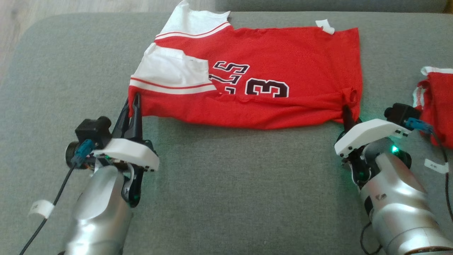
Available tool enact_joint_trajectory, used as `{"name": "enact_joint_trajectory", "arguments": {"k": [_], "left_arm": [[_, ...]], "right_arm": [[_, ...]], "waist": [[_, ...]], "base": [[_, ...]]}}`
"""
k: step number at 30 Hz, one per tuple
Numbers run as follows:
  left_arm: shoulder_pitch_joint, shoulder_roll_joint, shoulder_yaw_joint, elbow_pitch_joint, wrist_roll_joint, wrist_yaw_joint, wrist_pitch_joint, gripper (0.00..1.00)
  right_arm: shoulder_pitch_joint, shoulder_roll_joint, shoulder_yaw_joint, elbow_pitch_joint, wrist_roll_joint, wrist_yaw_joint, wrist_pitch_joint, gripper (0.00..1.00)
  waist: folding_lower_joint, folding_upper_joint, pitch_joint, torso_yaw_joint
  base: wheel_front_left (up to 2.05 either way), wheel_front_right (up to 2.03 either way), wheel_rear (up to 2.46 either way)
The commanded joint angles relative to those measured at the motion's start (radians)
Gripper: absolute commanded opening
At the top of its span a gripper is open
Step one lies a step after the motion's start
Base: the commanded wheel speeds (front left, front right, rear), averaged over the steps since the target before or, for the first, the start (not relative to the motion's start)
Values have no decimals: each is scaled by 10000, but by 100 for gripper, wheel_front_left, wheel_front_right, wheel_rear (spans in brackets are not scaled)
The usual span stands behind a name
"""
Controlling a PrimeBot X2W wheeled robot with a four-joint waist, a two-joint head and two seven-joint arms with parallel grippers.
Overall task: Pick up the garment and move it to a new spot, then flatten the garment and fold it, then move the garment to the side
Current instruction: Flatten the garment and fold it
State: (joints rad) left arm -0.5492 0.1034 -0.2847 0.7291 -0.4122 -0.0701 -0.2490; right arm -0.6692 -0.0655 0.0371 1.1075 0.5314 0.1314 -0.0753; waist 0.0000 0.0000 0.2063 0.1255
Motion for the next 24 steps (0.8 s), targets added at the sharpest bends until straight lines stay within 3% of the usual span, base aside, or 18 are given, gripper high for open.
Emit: {"name": "enact_joint_trajectory", "arguments": {"k": [1, 13, 24], "left_arm": [[-99, 416, 381, -161, -42, 90, -70, 0], [281, 576, 438, 97, -149, 148, -96, 0], [1846, 766, 48, -71, -242, -14, 469, 0]], "right_arm": [[-107, 152, 371, 23, -123, -7, -125, 0], [140, -168, 919, -282, -690, -7, 498, 0], [1802, -1026, 2106, -2194, -274, -7, 2935, 0]], "waist": [[0, 0, -114, -141], [0, 0, -866, -471], [0, 0, -2428, -785]], "base": [[0, 0, 0], [0, 0, 0], [0, 0, 0]]}}
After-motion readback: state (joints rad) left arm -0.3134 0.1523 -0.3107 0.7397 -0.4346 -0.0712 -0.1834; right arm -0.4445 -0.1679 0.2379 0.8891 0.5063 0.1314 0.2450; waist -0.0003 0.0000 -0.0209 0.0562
